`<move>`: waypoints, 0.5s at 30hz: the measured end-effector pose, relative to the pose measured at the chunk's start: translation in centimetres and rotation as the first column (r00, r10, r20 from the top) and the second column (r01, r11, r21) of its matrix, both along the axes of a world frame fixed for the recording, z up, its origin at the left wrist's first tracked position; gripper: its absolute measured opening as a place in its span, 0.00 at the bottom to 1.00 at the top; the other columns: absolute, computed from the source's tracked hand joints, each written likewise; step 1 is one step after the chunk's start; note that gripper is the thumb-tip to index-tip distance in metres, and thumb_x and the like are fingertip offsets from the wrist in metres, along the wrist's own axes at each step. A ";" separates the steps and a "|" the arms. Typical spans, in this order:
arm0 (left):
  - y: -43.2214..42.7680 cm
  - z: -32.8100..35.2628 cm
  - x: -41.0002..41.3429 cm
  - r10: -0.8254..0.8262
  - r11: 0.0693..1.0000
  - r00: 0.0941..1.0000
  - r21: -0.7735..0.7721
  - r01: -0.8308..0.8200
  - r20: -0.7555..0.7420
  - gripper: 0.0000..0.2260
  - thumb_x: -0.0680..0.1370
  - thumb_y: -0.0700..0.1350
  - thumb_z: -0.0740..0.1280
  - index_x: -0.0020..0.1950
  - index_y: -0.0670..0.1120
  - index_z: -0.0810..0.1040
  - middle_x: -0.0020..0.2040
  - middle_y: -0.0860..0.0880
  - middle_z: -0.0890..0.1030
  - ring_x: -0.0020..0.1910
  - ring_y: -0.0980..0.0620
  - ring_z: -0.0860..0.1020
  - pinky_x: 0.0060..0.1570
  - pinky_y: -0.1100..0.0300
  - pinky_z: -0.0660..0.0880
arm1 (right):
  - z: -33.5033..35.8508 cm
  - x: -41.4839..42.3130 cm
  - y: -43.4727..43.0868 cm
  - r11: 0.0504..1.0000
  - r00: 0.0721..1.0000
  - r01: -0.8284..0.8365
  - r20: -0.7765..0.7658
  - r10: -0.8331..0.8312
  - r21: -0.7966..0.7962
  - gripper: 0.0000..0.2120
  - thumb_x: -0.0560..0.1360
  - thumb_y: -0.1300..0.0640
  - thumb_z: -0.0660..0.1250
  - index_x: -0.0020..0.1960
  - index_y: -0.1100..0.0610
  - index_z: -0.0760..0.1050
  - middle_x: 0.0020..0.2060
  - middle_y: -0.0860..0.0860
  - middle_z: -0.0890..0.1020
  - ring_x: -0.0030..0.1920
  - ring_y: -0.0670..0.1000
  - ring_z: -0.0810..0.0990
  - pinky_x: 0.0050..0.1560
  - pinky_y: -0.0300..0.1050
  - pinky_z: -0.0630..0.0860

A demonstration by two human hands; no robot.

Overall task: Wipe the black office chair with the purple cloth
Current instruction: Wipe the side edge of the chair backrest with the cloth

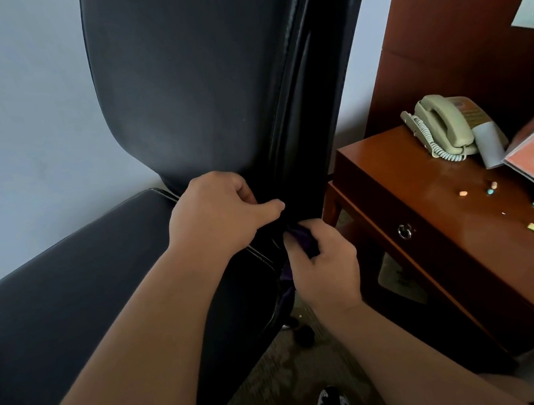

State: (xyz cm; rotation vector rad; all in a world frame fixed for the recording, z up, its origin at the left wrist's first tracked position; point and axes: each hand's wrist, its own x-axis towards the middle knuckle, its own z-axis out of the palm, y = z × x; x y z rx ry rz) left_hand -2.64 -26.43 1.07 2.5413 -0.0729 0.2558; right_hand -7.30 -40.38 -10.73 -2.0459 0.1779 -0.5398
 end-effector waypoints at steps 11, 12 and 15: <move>-0.6 0.4 0.0 -0.091 0.991 0.996 0.098 0.090 0.004 0.16 0.70 0.62 0.70 0.29 0.53 0.76 0.28 0.56 0.75 0.30 0.58 0.75 0.30 0.62 0.71 | 1.5 -0.4 0.5 0.964 0.997 0.012 0.083 0.011 -0.267 0.08 0.76 0.48 0.68 0.52 0.50 0.79 0.44 0.44 0.80 0.40 0.48 0.79 0.37 0.45 0.76; -0.6 0.4 0.0 -0.095 0.990 0.996 0.110 0.094 0.003 0.17 0.71 0.62 0.70 0.28 0.53 0.75 0.28 0.56 0.74 0.30 0.58 0.74 0.30 0.61 0.70 | 1.5 -0.4 0.6 0.959 0.995 0.014 0.094 0.014 -0.285 0.08 0.76 0.48 0.67 0.52 0.50 0.79 0.43 0.44 0.80 0.39 0.48 0.79 0.35 0.44 0.75; -0.8 0.6 -0.1 -0.112 0.985 0.994 0.133 0.112 -0.009 0.19 0.72 0.61 0.68 0.25 0.53 0.73 0.24 0.57 0.73 0.26 0.58 0.71 0.28 0.62 0.65 | 1.0 -0.5 0.5 0.938 0.998 -0.029 0.034 0.043 -0.346 0.07 0.76 0.49 0.68 0.52 0.50 0.78 0.44 0.45 0.80 0.39 0.48 0.79 0.33 0.43 0.73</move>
